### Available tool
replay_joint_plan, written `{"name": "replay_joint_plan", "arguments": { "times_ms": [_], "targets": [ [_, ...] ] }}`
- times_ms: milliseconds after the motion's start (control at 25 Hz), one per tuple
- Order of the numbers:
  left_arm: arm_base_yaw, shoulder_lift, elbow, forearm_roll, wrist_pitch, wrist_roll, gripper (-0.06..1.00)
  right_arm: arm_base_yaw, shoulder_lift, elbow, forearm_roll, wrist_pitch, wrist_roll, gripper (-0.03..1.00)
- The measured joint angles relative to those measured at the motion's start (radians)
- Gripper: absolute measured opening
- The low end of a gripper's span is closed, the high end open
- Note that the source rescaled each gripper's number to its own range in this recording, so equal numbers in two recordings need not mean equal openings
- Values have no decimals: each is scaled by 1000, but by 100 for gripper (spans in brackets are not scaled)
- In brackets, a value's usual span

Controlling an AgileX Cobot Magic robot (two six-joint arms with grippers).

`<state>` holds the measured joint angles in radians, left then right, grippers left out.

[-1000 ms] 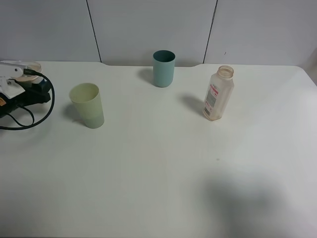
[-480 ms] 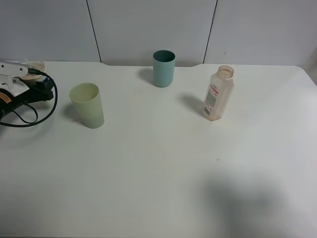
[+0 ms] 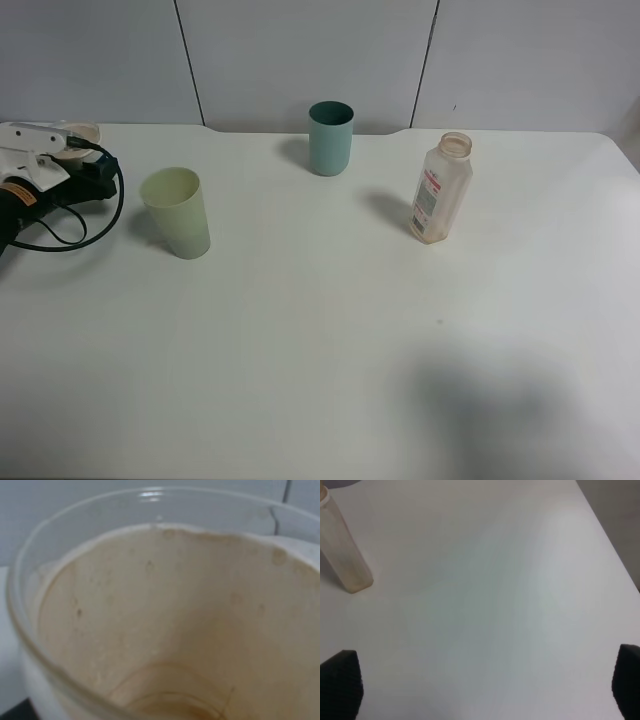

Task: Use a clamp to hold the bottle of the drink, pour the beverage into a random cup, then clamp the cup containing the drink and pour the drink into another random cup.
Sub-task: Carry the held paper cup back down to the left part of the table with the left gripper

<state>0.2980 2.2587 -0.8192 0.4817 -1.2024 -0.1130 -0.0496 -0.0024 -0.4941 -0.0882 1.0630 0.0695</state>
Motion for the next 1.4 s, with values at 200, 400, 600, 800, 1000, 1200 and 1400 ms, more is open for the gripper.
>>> {"name": "replay_joint_plan", "arguments": {
  "times_ms": [200,400,600,800,1000,1200,1400],
  "targets": [
    [-3,11,-6,5,-1,-4,3,0,0,0,0,0,0,100],
    [-3,11,-6,5,-1,-4,3,0,0,0,0,0,0,100],
    [-3,11,-6,8,-1,-4,3,0,0,0,0,0,0,100],
    [-3,11,-6,8,-1,-11,4,0,0,0,0,0,0,100],
    [-3,11,-6,8,-1,-44,15,0,0,0,0,0,0,100],
    [-3,11,-6,8,-1,-80,52,0,0,0,0,0,0,100],
    [-3,11,-6,4,-1,-141,85,0,0,0,0,0,0,100]
  ]
}}
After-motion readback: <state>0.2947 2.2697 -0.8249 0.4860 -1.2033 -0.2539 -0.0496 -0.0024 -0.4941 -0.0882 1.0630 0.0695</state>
